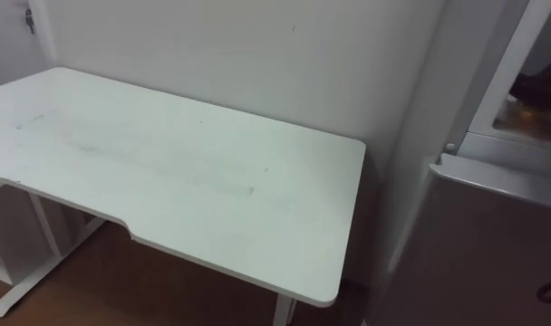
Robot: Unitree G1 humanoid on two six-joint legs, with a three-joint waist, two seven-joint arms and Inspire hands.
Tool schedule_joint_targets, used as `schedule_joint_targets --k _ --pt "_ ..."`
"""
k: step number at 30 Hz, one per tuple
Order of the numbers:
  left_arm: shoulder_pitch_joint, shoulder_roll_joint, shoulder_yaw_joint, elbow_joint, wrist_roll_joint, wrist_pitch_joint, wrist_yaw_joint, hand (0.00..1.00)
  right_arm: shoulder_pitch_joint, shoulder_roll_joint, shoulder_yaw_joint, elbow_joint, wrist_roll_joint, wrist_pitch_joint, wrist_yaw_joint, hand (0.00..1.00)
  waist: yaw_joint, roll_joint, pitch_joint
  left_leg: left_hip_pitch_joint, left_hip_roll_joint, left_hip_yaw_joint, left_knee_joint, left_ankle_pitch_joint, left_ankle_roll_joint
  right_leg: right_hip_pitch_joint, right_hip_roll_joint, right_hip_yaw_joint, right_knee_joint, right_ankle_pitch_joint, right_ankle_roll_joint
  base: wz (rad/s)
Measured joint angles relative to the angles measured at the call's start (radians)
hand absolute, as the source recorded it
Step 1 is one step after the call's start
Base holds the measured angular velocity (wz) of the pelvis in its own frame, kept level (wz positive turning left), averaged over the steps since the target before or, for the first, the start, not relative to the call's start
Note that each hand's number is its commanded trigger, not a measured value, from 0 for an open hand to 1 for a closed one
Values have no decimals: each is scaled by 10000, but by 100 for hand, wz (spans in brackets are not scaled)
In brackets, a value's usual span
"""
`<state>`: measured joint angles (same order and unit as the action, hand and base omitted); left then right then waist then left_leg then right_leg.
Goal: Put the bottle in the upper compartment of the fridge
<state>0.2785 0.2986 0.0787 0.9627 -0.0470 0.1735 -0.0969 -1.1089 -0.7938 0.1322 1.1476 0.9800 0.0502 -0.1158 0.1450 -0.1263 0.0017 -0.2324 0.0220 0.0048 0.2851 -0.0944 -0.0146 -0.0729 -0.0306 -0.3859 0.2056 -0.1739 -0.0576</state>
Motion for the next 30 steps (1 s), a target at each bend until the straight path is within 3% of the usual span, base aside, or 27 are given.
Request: schedule_joint_targets --k 4,9,15,17,18,22,25,30 --pt "-12 -27 6 -123 -11 254 1 0 -119 -136 -6 26 730 356 215 0 -45 -51 19 76 20 106 -79 0 -2 3 -9 39 -3 0 -6 -6" --pt "-309 -48 375 -249 -26 431 23 0 -147 -164 -492 166 865 633 578 0 -377 -149 15 18 18 73 -41 -16 -10 14 8 -7 -67 -9 -14 4" --pt "-765 -37 405 -306 -403 448 84 0 -177 -230 -791 283 782 822 1008 0 -675 2 60 43 14 108 80 -116 36 150 89 25 -210 45 36 0" --pt "-871 -38 402 -308 -610 449 84 0 -179 -233 -807 297 770 827 1145 0 -743 106 24 103 12 162 70 -130 56 209 96 22 -220 57 55 -4" --pt "-946 -37 415 -305 -801 449 83 0 -179 -257 -803 307 783 834 1241 0 -772 160 -40 138 2 175 51 -131 60 228 74 21 -216 59 60 -4" --pt "-1334 -32 749 -181 -1422 503 83 0 -179 -369 -804 287 837 940 1636 0 -863 407 -157 294 -5 224 -28 -128 67 296 3 141 -191 53 72 -5" --pt "-1399 -20 798 -12 -1991 624 81 0 -177 -359 -778 356 778 1454 1613 0 -887 432 -161 734 -15 326 -253 -115 46 575 -22 257 -183 -39 82 -11" --pt "-1450 -45 795 23 -2357 762 76 0 -178 -351 -797 253 633 1742 1920 0 -1088 437 -173 846 22 452 -342 -103 21 596 -20 310 -170 -52 52 -7"
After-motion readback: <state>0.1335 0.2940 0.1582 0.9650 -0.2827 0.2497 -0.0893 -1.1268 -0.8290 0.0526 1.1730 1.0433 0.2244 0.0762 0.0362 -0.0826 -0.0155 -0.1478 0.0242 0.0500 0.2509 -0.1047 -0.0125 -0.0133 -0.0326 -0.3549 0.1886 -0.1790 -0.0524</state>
